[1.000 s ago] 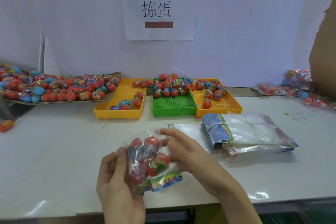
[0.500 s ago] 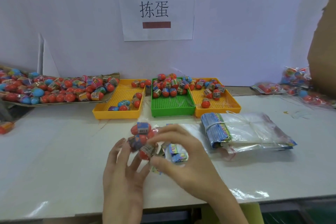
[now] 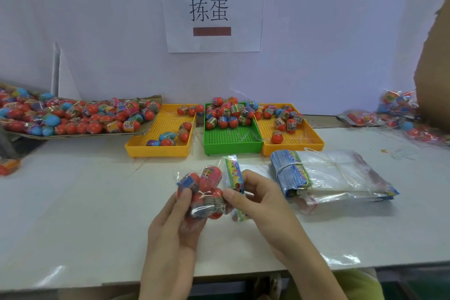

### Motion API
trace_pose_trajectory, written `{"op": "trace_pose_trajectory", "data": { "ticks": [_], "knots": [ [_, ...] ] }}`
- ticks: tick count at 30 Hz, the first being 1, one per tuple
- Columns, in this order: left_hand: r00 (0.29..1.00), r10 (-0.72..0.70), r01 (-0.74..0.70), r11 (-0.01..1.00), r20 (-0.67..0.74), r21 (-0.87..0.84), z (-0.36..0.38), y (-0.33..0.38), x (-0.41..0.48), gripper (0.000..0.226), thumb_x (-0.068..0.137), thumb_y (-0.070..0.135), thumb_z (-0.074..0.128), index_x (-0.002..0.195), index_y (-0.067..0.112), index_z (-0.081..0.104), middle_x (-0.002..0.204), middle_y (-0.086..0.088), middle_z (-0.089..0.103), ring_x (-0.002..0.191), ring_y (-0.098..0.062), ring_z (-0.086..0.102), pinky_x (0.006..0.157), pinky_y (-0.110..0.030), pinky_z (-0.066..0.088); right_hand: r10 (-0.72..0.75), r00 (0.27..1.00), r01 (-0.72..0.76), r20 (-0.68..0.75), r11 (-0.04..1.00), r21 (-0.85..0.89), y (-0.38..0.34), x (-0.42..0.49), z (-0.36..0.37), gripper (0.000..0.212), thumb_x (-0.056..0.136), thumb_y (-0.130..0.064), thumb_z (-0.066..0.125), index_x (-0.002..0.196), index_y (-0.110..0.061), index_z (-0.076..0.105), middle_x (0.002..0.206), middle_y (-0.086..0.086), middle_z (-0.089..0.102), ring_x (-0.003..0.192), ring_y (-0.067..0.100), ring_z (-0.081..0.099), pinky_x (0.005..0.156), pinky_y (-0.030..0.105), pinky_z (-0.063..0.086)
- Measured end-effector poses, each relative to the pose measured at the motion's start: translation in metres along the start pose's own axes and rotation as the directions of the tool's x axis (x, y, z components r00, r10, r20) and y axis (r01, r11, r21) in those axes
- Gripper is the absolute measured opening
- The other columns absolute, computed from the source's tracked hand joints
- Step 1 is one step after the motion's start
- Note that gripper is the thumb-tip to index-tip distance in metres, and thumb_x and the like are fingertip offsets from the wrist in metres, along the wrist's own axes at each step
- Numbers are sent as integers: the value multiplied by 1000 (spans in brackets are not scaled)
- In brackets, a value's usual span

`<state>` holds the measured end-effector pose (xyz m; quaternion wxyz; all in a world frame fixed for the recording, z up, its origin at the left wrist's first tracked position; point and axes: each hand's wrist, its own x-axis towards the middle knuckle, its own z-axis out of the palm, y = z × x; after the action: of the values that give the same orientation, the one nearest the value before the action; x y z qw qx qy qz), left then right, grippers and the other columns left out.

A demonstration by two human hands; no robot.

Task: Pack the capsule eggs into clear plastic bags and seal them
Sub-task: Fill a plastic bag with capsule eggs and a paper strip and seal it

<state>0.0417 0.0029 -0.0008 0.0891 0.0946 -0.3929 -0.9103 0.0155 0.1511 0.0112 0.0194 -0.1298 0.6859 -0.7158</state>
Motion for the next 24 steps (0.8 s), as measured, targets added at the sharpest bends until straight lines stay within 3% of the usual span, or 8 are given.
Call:
{"op": "trace_pose_trajectory", "data": {
  "ticks": [3,6,8,10,12,14,17,24],
  "knots": [
    [1000,19,-19,1000,-7,20,-1,-3,-2,30,77,19,65,103,8,78,109,-14,76,88,-20,75,70,-26,63,2,999,-1,-47,1000,21,-2,-1,-7,12,92,-8,70,89,1,64,86,24,68,72,20,63,66,28,52],
    [999,45,-46,998,18,51,1,-5,-5,26,76,19,66,95,10,80,102,-11,78,81,-15,75,62,-22,60,-1,997,1,-74,1000,-10,0,-3,-10,14,92,-9,71,90,4,65,91,30,67,77,21,62,75,32,50],
    [997,69,-70,996,22,64,1,-5,-6,28,75,20,67,98,9,79,100,-11,78,81,-15,75,61,-22,60,-10,997,8,-82,1000,-25,1,-4,-10,13,92,-9,69,93,4,66,92,29,66,78,20,61,76,32,48],
    [996,87,-88,992,21,94,-1,-3,-6,36,72,20,69,106,8,75,98,-11,78,79,-16,76,58,-22,59,4,997,-4,-80,1000,3,-1,-3,-11,11,93,-14,69,101,-7,70,98,22,68,84,21,64,78,35,50],
    [995,71,-81,986,70,146,0,-3,-6,40,68,18,72,107,8,76,96,-13,78,78,-18,75,58,-23,59,56,998,-54,-32,997,53,-1,-2,-12,27,90,-32,71,113,-19,70,107,9,74,98,21,71,87,38,57],
    [990,41,-68,977,137,201,1,-3,-7,38,64,18,74,101,12,80,98,-15,78,80,-20,75,61,-25,61,94,995,-92,-23,992,90,-2,-1,-11,38,82,-45,73,111,-20,73,106,7,77,103,24,72,93,43,58],
    [988,34,-65,976,148,208,0,-3,-8,33,64,16,74,97,16,82,98,-16,78,79,-20,76,62,-26,61,66,995,-58,-81,994,95,1,1,-9,34,82,-44,72,100,-15,78,98,11,77,97,26,73,90,45,58],
    [995,14,-25,992,95,122,-1,0,-5,39,67,24,73,102,8,79,102,-15,77,81,-20,76,56,-27,59,124,992,-116,-23,968,225,-2,0,-7,35,88,-41,65,104,-13,79,103,17,76,95,34,72,80,42,60]
  ]
}}
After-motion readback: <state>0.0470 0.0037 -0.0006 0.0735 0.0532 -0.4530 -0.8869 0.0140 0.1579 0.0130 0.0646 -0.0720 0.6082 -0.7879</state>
